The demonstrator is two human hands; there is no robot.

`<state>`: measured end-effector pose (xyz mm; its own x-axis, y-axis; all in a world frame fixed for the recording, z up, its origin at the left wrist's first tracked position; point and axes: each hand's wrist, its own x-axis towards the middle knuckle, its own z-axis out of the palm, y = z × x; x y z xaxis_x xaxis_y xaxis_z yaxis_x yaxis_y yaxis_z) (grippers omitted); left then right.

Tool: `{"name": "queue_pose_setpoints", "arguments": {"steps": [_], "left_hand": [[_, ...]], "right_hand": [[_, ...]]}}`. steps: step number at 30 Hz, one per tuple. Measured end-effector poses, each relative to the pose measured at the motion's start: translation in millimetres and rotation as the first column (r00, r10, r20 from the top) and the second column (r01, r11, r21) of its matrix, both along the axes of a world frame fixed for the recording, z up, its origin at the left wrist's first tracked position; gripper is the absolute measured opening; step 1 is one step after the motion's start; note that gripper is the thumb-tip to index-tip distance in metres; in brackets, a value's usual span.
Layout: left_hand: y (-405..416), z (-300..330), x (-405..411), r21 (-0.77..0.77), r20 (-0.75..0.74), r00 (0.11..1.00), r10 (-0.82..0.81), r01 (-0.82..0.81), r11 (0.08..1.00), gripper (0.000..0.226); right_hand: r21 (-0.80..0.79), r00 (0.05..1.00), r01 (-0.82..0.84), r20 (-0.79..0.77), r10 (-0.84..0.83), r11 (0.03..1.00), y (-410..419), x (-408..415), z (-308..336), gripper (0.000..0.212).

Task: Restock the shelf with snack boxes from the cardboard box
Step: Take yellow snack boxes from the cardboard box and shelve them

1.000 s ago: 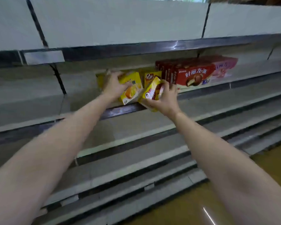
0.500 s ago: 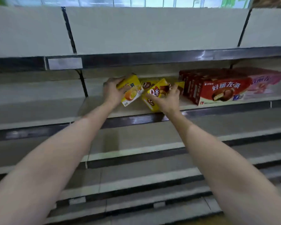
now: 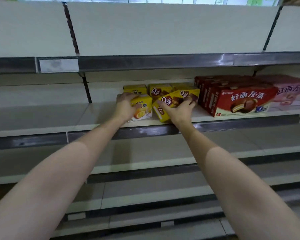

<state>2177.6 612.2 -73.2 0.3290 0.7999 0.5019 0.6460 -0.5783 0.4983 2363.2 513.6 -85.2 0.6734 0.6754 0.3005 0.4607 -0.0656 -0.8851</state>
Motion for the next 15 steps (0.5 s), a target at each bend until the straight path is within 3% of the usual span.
{"name": "queue_pose_setpoints", "arguments": {"steps": [5,11,15], "left_hand": [[5.4,-2.6,16.0,-0.016,0.07,0.997,0.025,-0.024,1.0,0.044],[18.6,0.2,23.0,-0.037,0.024,0.998,0.064,-0.063,0.997,0.044],[21.8,-2.3,24.9,-0.019,0.035,0.998,0.052,-0.051,0.999,0.044]], "right_hand": [[-0.009,0.999,0.024,-0.02,-0.025,1.0,3.3,5.7,0.7,0.137],[-0.305,0.99,-0.033,0.118,0.072,0.952,2.1,21.6,10.4,0.136],[-0.276,0.991,-0.013,0.125,0.049,0.961,8.6,29.9,10.1,0.135]]}}
